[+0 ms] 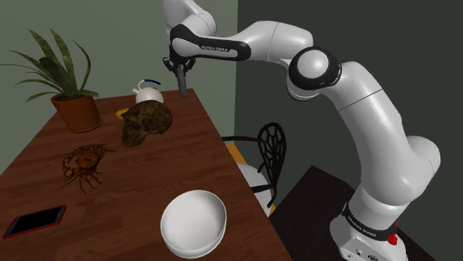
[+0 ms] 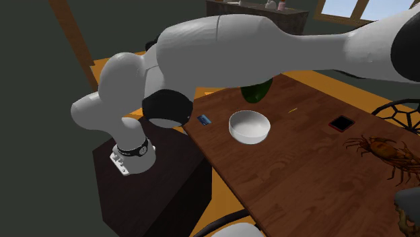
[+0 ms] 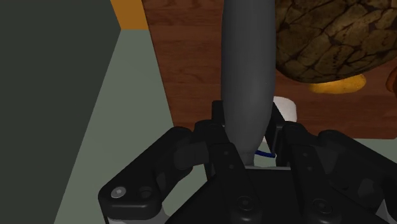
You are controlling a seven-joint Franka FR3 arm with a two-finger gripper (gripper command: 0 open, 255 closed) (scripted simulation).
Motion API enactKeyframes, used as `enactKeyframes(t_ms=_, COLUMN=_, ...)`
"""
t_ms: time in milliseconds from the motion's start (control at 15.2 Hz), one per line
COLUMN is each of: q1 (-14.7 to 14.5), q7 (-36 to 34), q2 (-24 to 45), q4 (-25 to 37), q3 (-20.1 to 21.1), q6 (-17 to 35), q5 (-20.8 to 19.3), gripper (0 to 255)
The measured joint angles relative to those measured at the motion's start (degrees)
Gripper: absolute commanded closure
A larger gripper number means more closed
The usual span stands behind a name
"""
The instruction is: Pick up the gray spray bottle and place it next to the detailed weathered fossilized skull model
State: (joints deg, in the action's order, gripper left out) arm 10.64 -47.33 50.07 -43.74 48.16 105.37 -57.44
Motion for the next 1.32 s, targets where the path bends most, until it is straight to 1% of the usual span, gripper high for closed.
enactKeyframes(t_ms=132, q1=1.6, q7=-1.4, q2=-0.6, q4=-3.5, q3=0.2, q6=1.9, q5=0.0, gripper=255)
enactKeyframes(t_ms=264, q1=2.3, q7=-2.2, q2=-0.7, q4=-5.2, q3=0.2, q6=3.1, q5=-0.2, gripper=255)
enactKeyframes(t_ms=396, q1=3.7, q7=-3.4, q2=-1.3, q4=-8.3, q3=0.3, q6=4.7, q5=-0.3, gripper=255)
enactKeyframes(t_ms=924, q1=6.2, q7=-6.9, q2=-1.2, q4=-14.9, q3=-0.2, q6=9.6, q5=-1.5, gripper=255)
enactKeyframes(t_ms=1320, q1=7.4, q7=-9.5, q2=-0.8, q4=-19.0, q3=-0.9, q6=13.0, q5=-2.7, gripper=255)
